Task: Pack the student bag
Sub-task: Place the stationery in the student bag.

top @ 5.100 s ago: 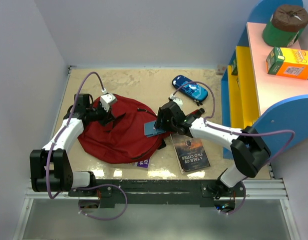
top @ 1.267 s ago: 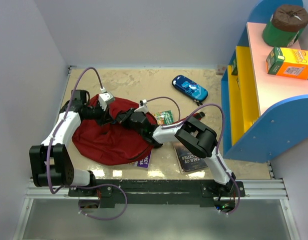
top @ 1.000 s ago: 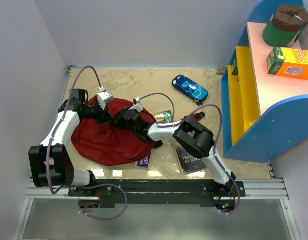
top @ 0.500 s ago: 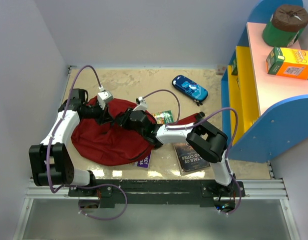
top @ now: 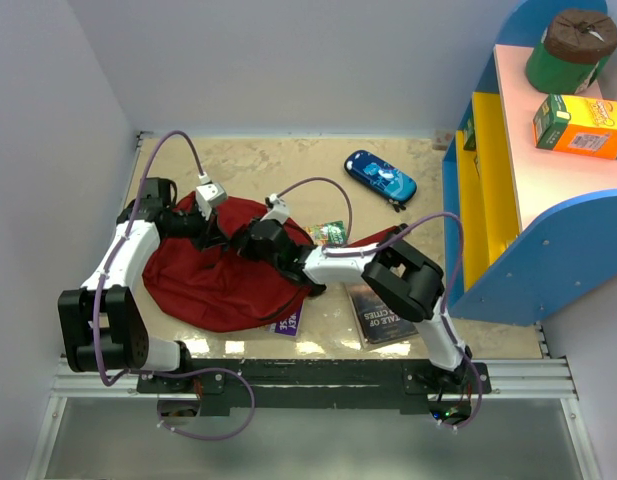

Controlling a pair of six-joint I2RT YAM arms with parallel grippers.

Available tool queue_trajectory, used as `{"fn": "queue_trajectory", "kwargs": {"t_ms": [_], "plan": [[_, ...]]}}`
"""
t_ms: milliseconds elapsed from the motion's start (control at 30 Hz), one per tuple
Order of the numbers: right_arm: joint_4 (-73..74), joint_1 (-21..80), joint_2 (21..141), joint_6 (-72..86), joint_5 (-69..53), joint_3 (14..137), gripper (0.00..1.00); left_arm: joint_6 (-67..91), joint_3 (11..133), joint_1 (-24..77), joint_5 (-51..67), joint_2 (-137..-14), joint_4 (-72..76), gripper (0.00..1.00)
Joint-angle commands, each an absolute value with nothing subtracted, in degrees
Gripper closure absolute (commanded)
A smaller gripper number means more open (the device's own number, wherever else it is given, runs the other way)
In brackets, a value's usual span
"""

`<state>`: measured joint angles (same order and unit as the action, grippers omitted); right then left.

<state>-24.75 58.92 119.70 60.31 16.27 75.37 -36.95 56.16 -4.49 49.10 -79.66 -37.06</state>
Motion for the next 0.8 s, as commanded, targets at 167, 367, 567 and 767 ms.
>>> {"fn": "queue_trajectory", "kwargs": {"t_ms": [167, 367, 567, 767], "plan": [[-18.01, 58.98, 126.38, 59.68, 17.85, 87.36, 1.0, -38.41, 57.83, -4.48, 54.14, -78.93, -38.32, 1.0], [-27.57, 58.98, 126.92, 60.29, 10.49, 86.85, 1.0, -38.5, 57.13, -4.48, 54.14, -79.28, -37.8, 1.0], [-36.99, 57.4, 120.34, 60.56, 8.44, 76.04, 0.9, -38.85, 55.99, -5.27, 53.35, -81.12, -36.48, 1.0], [-34.46, 55.72, 110.67, 57.84, 11.69, 64.0, 0.48, -41.65, 58.35, -6.85, 52.47, -83.58, -38.49, 0.59]]}}
